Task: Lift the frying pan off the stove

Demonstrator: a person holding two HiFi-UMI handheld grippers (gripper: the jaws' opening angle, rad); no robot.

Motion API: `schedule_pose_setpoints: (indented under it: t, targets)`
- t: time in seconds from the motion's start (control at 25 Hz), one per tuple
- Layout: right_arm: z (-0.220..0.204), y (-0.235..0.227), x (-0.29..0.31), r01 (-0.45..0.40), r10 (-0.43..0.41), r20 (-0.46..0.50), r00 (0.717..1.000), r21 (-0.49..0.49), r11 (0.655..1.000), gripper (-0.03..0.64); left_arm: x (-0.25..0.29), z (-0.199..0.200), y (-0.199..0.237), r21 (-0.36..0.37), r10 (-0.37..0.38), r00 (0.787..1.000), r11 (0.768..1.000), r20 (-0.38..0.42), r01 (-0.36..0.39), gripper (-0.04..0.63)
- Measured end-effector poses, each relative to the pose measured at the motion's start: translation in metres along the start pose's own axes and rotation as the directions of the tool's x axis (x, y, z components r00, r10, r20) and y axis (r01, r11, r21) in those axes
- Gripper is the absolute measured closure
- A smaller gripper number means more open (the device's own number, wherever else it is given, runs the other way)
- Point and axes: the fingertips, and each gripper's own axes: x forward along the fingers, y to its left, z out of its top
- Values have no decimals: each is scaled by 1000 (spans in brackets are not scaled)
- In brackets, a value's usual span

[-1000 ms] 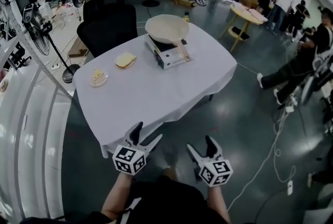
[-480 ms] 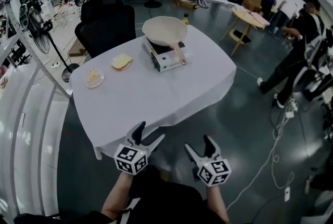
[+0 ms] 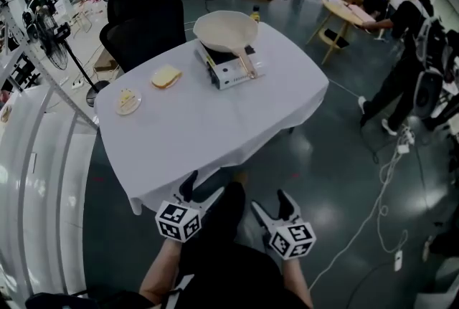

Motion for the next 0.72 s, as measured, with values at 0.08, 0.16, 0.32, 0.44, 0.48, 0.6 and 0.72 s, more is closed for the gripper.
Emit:
schedule_pose_setpoints:
  t: [0.08, 0.16, 0.32, 0.44, 0.48, 0.6, 0.72]
  targets:
    - [3, -4, 4, 2, -2, -1, 1000, 4, 1000, 235, 7, 0, 2, -10, -6, 1000, 1000, -6, 6, 212]
    - [10, -11, 11, 5, -5, 2, 1000, 2, 1000, 235, 20, 1, 5, -6, -15, 1000, 1000, -15, 15, 212]
    - [23, -33, 31, 7, -7, -4, 1000, 3, 1000, 235, 52, 11, 12, -1, -26, 999, 1000, -22, 26, 212]
    - [43, -47, 52, -1, 1, 0, 1000, 4, 1000, 235, 78, 29, 21, 4, -26, 1000, 1000, -14, 26, 212]
    - [51, -51, 59, -5, 5, 2, 1000, -1, 1000, 235, 87, 36, 24, 5, -26, 1000, 1000, -9, 26, 212]
    - [78, -64, 85, -18, 18, 12, 1000, -18, 1000, 235, 115, 60, 37, 7, -28, 1000, 1000, 6, 28, 212]
    - [106, -78, 112, -29, 30, 23, 999, -24, 999, 235, 147, 82, 52, 5, -31, 999, 1000, 7, 31, 212]
